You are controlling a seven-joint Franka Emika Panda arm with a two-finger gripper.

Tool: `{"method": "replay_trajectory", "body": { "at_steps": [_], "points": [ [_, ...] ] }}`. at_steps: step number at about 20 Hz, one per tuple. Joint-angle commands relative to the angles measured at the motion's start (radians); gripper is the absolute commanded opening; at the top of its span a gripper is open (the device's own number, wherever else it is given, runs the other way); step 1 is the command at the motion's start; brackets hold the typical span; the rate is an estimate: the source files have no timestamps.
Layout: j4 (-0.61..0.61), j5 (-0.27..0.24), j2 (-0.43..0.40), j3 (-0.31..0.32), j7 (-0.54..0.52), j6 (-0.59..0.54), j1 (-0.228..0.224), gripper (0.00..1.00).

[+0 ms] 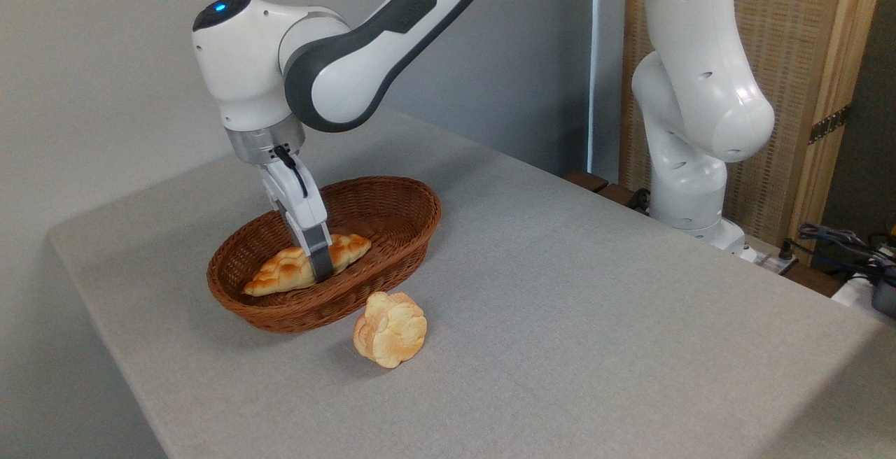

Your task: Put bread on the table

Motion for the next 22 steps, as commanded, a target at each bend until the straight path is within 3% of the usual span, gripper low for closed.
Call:
{"method": "replay_trajectory", "body": {
  "at_steps": [1,9,17,22],
  "points": [
    [0.001,0.009,-0.007,0.001,-0.003,0.013,-0.004,0.36],
    [0.001,0.007,-0.027,0.002,-0.005,0.006,-0.004,0.36],
    [0.001,-0.003,-0.16,0.019,-0.003,-0.085,0.009,0.36],
    [0.0,0.0,-0.26,0.131,0.003,-0.214,0.009,0.39]
  ]
}}
